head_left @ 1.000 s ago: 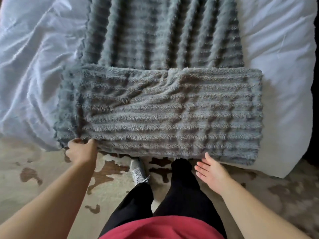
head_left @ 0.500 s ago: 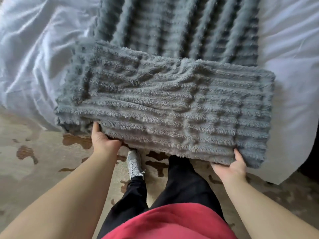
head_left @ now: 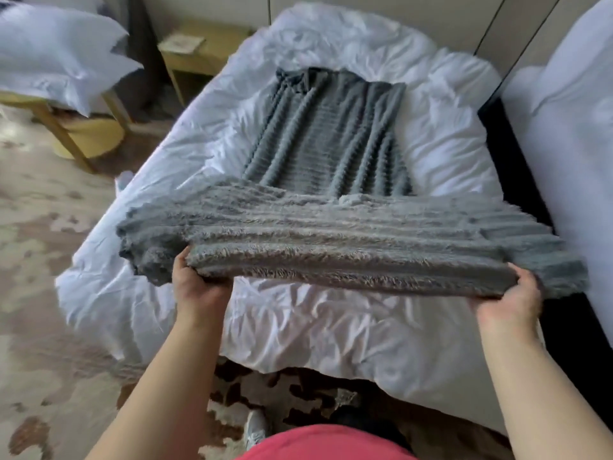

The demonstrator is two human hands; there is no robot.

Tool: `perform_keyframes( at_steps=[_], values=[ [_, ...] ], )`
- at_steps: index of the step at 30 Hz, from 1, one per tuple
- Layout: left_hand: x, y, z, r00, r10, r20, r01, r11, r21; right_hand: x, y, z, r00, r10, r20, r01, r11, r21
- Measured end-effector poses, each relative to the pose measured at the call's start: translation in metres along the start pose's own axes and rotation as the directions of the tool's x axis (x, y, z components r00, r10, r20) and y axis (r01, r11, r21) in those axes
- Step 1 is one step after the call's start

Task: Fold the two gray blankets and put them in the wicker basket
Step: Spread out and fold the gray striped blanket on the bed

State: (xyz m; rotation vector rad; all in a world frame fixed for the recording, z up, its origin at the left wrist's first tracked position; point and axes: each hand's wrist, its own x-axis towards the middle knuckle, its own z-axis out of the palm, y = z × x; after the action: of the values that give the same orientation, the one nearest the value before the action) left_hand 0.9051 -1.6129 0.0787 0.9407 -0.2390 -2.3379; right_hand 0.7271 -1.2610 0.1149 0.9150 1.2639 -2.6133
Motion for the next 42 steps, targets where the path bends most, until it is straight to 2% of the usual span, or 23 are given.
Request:
perform_keyframes(
  at_steps=[3, 6, 10, 15, 18, 21, 27, 30, 34, 42],
  values=[
    [-0.008, 0.008, -0.003, 0.999, 0.003, -0.032, -0.007, 0.99, -0.139, -0.027, 0.011, -0.016, 0.998, -0.031, -0.058, 0.035, 0.996, 0.078],
    [-0.018, 0.004, -0.035, 0.989, -0.033, -0.141, 0.008, 0.984, -0.178, -0.046, 0.049, -0.056, 0.973, 0.07, -0.221, -0.032, 0.985, 0.171],
    [-0.04, 0.004, -0.087, 0.969, -0.047, -0.243, -0.009, 0.975, -0.223, -0.075, 0.082, -0.116, 0.904, 0.194, -0.381, -0.142, 0.977, 0.161],
    [-0.085, -0.016, -0.141, 0.941, -0.055, -0.333, 0.015, 0.992, -0.122, -0.087, 0.076, -0.17, 0.898, 0.224, -0.379, -0.192, 0.974, 0.12],
    [-0.121, -0.026, -0.169, 0.937, -0.032, -0.347, -0.005, 0.995, -0.104, -0.1, 0.066, -0.197, 0.89, 0.292, -0.35, -0.267, 0.956, 0.118],
    [-0.157, -0.033, -0.2, 0.928, -0.028, -0.371, 0.005, 0.998, -0.064, -0.115, 0.055, -0.228, 0.855, 0.326, -0.404, -0.326, 0.943, 0.07],
    [-0.199, -0.046, -0.205, 0.937, -0.016, -0.35, -0.011, 0.997, -0.074, -0.126, 0.036, -0.259, 0.869, 0.329, -0.371, -0.331, 0.942, 0.06],
    [-0.209, -0.047, -0.2, 0.945, -0.002, -0.326, -0.026, 0.996, -0.081, -0.128, 0.031, -0.261, 0.884, 0.353, -0.308, -0.36, 0.932, 0.035],
    [-0.214, -0.048, -0.193, 0.957, -0.008, -0.289, -0.017, 0.996, -0.085, -0.124, 0.025, -0.255, 0.885, 0.328, -0.331, -0.346, 0.938, 0.005],
    [-0.184, -0.047, -0.164, 0.962, 0.004, -0.272, -0.037, 0.992, -0.118, -0.097, 0.012, -0.201, 0.913, 0.139, -0.385, -0.221, 0.959, -0.179]
  ],
)
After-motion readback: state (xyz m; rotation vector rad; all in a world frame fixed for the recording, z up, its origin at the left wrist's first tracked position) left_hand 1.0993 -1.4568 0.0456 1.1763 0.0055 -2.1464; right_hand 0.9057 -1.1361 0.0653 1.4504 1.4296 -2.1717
